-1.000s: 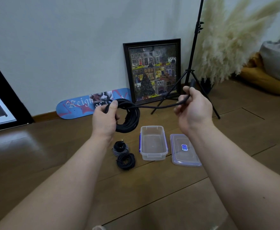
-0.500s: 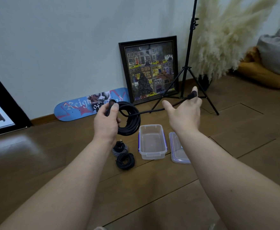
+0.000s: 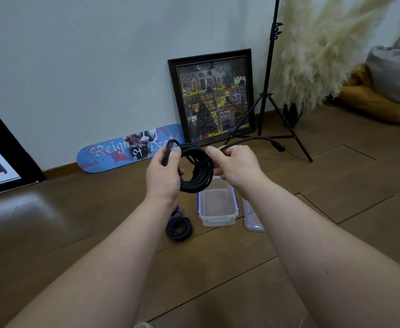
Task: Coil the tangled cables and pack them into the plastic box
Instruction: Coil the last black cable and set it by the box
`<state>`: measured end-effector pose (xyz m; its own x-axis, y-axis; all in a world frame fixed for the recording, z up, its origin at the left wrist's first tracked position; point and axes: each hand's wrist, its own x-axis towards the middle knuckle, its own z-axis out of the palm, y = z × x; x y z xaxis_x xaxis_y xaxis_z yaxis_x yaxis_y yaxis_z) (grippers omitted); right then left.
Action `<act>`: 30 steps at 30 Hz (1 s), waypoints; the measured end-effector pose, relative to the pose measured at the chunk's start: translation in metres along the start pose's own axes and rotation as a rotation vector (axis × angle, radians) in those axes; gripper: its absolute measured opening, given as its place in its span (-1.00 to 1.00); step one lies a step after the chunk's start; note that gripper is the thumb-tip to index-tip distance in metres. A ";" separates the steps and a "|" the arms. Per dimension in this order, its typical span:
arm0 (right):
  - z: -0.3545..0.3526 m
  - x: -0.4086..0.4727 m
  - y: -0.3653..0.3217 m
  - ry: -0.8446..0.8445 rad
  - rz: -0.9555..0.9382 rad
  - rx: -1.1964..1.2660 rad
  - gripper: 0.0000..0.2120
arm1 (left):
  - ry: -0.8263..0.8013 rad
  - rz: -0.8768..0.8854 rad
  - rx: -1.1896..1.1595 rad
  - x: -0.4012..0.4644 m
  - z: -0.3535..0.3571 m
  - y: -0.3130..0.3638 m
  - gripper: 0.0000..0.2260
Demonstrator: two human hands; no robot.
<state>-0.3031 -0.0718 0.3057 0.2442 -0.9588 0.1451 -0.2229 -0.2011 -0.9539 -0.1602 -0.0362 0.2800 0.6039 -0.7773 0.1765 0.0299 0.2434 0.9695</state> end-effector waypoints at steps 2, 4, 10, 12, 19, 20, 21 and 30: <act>-0.003 0.000 -0.002 0.002 -0.057 -0.067 -0.63 | 0.025 0.014 0.013 0.002 -0.003 0.000 -0.75; -0.005 0.001 -0.005 0.057 -0.126 -0.117 -0.61 | 0.050 0.029 0.012 0.004 -0.005 0.001 -0.72; -0.014 -0.006 -0.012 0.177 -0.160 -0.011 -0.61 | 0.081 0.067 -0.004 0.004 -0.004 0.008 -0.79; -0.011 -0.009 -0.014 0.178 -0.095 0.149 -0.63 | 0.081 0.061 -0.024 0.003 -0.003 0.010 -0.82; 0.002 -0.015 -0.019 -0.023 0.160 0.525 -0.84 | 0.095 0.068 -0.070 -0.003 0.004 0.014 -0.89; 0.002 -0.015 -0.019 -0.027 0.154 0.505 -0.87 | 0.104 0.072 -0.059 -0.002 0.003 0.014 -0.85; 0.002 -0.015 -0.019 -0.038 0.146 0.484 -0.89 | 0.114 0.077 -0.048 -0.001 0.002 0.014 -0.80; -0.008 -0.021 -0.026 -0.333 0.092 0.234 -0.89 | 0.243 0.140 0.054 0.009 -0.010 0.012 -0.70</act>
<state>-0.3103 -0.0481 0.3299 0.5341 -0.8454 0.0006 -0.0464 -0.0300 -0.9985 -0.1469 -0.0345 0.2917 0.7725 -0.5747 0.2700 -0.1062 0.3023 0.9473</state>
